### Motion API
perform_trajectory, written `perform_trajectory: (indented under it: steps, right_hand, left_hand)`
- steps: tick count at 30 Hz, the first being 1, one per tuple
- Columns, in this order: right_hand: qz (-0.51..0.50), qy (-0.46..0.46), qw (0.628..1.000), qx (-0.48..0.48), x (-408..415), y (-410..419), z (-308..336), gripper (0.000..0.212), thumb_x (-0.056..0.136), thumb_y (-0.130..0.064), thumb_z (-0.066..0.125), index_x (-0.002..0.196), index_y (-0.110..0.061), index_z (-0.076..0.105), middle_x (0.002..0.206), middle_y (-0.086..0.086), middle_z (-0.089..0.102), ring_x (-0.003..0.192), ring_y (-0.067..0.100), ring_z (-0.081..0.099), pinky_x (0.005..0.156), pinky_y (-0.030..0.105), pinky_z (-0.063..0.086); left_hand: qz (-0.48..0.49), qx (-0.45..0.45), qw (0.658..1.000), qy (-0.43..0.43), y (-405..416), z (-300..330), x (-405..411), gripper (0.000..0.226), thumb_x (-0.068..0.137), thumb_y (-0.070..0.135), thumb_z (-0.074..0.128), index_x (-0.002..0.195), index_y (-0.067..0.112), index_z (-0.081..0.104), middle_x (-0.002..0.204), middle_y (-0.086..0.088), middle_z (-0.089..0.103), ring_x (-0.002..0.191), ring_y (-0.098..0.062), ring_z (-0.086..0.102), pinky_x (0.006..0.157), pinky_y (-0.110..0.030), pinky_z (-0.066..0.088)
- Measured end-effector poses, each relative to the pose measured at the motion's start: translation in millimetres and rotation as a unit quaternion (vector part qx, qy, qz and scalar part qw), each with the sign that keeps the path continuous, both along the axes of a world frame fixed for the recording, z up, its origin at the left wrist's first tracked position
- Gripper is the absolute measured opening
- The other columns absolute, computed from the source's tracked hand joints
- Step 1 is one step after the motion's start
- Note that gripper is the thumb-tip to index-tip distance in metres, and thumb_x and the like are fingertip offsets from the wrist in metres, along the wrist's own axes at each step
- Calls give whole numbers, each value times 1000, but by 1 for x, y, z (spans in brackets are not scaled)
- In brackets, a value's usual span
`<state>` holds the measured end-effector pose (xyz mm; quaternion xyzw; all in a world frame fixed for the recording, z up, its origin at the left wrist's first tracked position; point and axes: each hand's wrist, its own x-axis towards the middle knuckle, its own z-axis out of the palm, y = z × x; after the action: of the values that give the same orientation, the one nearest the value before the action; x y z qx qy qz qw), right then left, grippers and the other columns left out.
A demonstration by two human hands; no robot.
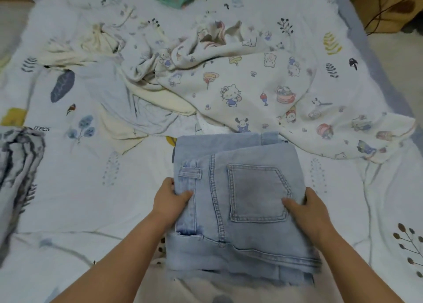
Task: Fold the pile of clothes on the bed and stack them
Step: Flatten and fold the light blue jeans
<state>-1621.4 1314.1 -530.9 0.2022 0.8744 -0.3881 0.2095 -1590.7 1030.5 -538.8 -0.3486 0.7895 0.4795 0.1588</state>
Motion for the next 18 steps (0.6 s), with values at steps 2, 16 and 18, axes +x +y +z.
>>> perform_trajectory:
  steps: [2,16,18]
  right_hand:
    - [12,46,999,0,3,-3,10,21,84,-18,66,99,-15,52,98,5,60,86,20,52,69,28,35]
    - [131,176,976,-7,-4,-80,137,16,82,-20,67,85,-21,51,75,-5,60,71,19,56,59,30,38]
    - [155,193,969,-8,-8,-107,155,18,82,-19,67,90,-18,52,77,-2,60,73,23,56,62,30,38]
  left_hand:
    - [-2,13,1000,23,0,11,5,23,85,17,65,99,14,46,98,-10,64,84,-26,62,82,-41,52]
    - [104,-25,987,120,-56,133,59,22,81,10,67,89,22,50,80,-4,65,75,-23,63,69,-36,50]
    - [133,-28,982,130,-76,150,69,24,81,10,67,87,25,50,80,-3,65,74,-21,63,67,-35,51]
